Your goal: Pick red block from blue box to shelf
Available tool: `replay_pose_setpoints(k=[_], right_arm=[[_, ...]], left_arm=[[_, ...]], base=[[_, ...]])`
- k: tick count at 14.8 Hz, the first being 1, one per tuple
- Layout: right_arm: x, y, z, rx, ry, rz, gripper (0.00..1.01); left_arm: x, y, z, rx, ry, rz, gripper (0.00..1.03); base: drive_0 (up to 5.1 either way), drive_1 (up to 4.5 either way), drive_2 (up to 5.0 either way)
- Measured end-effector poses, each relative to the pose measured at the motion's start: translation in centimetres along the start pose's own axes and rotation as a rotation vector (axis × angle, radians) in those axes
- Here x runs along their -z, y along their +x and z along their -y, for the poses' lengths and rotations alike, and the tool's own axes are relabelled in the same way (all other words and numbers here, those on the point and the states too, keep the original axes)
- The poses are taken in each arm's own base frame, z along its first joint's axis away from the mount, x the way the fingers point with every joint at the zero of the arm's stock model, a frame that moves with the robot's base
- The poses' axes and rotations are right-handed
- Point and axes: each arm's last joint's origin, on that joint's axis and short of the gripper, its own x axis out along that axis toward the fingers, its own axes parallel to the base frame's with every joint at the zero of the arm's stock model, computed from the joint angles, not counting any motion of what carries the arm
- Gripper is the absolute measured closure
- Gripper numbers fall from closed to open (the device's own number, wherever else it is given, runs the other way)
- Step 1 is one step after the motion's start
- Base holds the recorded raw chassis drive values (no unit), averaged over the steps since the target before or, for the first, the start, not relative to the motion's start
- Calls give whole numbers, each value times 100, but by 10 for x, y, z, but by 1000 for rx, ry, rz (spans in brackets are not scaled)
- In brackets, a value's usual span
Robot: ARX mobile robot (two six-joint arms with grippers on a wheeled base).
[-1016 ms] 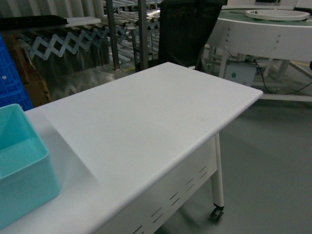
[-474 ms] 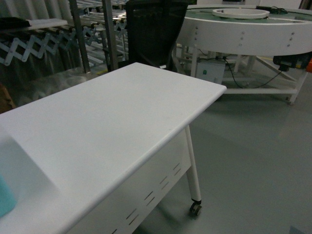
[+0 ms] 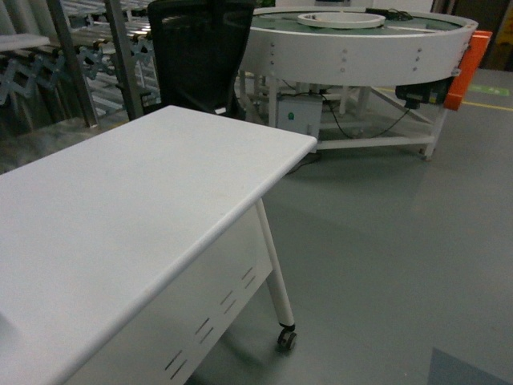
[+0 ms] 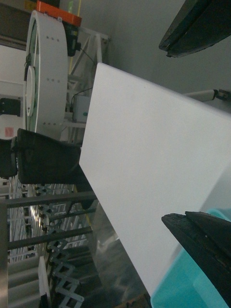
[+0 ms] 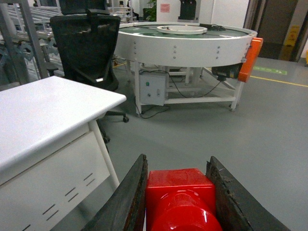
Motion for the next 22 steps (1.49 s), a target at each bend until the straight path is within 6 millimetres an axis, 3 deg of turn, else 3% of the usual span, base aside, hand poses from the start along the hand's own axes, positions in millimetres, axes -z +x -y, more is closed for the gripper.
replay_pose_setpoints(k=[22], right_arm=[[0,0,0,0,0,0,72]], left_arm=[[0,0,0,0,0,0,5]], base=[[-148,-148,-148]])
